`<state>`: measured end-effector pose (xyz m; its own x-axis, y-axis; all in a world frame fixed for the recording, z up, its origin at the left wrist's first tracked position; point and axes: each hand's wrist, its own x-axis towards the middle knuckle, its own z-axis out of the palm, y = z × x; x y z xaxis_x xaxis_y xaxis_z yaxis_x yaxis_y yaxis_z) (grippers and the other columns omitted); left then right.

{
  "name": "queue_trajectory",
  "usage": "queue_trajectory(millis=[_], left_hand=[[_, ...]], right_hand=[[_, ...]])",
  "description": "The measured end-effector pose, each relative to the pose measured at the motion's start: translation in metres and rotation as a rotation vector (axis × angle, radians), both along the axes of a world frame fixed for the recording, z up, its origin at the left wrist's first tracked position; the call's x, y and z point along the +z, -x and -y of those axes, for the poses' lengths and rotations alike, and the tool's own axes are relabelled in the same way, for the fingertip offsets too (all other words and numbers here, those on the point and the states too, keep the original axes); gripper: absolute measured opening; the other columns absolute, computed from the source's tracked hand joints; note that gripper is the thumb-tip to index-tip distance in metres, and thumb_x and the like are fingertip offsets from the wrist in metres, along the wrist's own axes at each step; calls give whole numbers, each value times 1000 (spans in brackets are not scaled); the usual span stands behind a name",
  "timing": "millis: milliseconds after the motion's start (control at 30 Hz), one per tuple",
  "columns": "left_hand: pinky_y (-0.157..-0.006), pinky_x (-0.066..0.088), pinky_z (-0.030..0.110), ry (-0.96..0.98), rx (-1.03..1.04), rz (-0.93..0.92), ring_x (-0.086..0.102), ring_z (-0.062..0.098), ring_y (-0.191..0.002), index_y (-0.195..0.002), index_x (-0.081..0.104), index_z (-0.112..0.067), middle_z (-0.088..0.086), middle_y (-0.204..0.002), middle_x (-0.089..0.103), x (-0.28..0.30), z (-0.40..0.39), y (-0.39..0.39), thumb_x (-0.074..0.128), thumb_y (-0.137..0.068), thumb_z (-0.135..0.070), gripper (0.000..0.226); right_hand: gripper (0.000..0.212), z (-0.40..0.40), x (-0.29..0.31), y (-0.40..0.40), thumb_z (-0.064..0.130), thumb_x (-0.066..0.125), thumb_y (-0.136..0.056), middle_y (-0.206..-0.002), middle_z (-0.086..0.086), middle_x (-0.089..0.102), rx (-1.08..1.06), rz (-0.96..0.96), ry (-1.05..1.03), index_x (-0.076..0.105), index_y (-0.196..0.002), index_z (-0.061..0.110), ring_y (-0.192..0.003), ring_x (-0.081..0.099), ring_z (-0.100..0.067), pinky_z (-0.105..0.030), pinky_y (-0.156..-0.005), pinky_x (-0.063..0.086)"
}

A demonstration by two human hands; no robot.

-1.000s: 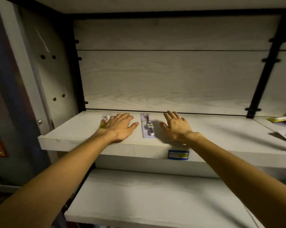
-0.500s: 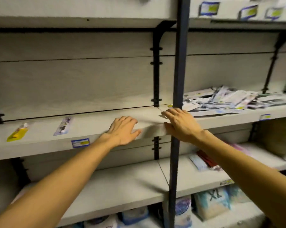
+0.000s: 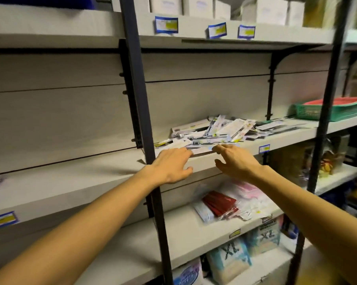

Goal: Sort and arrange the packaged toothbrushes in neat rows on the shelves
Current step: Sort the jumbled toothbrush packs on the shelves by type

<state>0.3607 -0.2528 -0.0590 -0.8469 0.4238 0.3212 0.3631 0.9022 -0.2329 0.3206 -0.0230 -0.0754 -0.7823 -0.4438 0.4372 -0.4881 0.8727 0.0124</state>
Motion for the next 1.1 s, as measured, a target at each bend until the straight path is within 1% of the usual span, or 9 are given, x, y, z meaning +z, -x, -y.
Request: queue_trajectory(millis=[67, 133, 233, 333, 533, 733, 867, 967, 1100], left_hand=[[-97, 46, 44, -7, 20, 9, 50, 27, -125, -144, 41, -19, 5, -142, 50, -3, -9, 28, 50, -94, -47, 59], [-95, 45, 43, -24, 31, 5, 49, 27, -124, -145, 41, -20, 5, -140, 49, -6, -18, 58, 50, -94, -47, 58], [-89, 43, 39, -55, 32, -64, 52, 26, -118, -135, 51, -22, 4, -131, 53, -8, -28, 106, 47, -95, -47, 47], [-87, 45, 41, -112, 64, -53, 54, 27, -118, -128, 54, -19, 5, -128, 54, -7, -35, 154, 46, -96, -47, 43], [-98, 45, 43, -151, 135, -22, 51, 28, -126, -131, 52, -17, 6, -137, 55, -2, -39, 231, 44, -98, -48, 47], [-92, 45, 42, -87, 183, 75, 52, 30, -126, -139, 48, -24, 4, -141, 56, -4, -38, 276, 45, -96, -56, 53], [-99, 46, 40, -87, 144, 95, 52, 24, -128, -142, 47, -26, -1, -142, 55, -5, -36, 294, 47, -97, -58, 55], [-97, 49, 38, -168, 151, 86, 57, 19, -119, -135, 54, -30, -6, -134, 62, -3, -38, 303, 51, -94, -61, 52], [-96, 48, 34, -224, 142, 92, 59, 14, -116, -132, 59, -32, -8, -130, 64, -2, -40, 308, 51, -93, -65, 52]], right_hand=[[44, -11, -4, 20, 35, 54, -97, -134, -4, 61, -15, -30, -27, 51, -138, 20, -118, 58, -25, -39, -91, 53], [45, -21, -4, 44, 36, 53, -97, -134, -3, 61, -40, -46, -70, 50, -139, 20, -120, 57, -24, -38, -89, 52], [47, -33, 2, 88, 34, 53, -97, -134, -5, 61, -75, -49, -123, 49, -141, 19, -121, 55, -25, -37, -89, 51], [44, -40, 16, 138, 35, 51, -97, -131, -6, 62, -117, -50, -139, 50, -137, 19, -121, 54, -27, -39, -88, 51], [45, -41, 31, 218, 34, 57, -93, -123, -7, 66, -196, -1, 107, 53, -134, 17, -114, 60, -31, -40, -85, 54], [51, -45, 35, 291, 39, 59, -92, -125, -15, 64, -208, 138, 364, 49, -133, 9, -115, 58, -36, -43, -90, 51], [61, -47, 42, 343, 47, 63, -91, -130, -20, 58, -155, 136, 412, 46, -132, 5, -120, 52, -40, -47, -95, 47], [75, -48, 54, 379, 56, 70, -84, -132, -18, 58, -98, 220, 486, 45, -136, 8, -121, 53, -39, -47, -99, 48], [74, -45, 61, 416, 60, 81, -69, -119, -10, 63, -8, 355, 463, 55, -120, 13, -104, 61, -32, -44, -92, 54]])
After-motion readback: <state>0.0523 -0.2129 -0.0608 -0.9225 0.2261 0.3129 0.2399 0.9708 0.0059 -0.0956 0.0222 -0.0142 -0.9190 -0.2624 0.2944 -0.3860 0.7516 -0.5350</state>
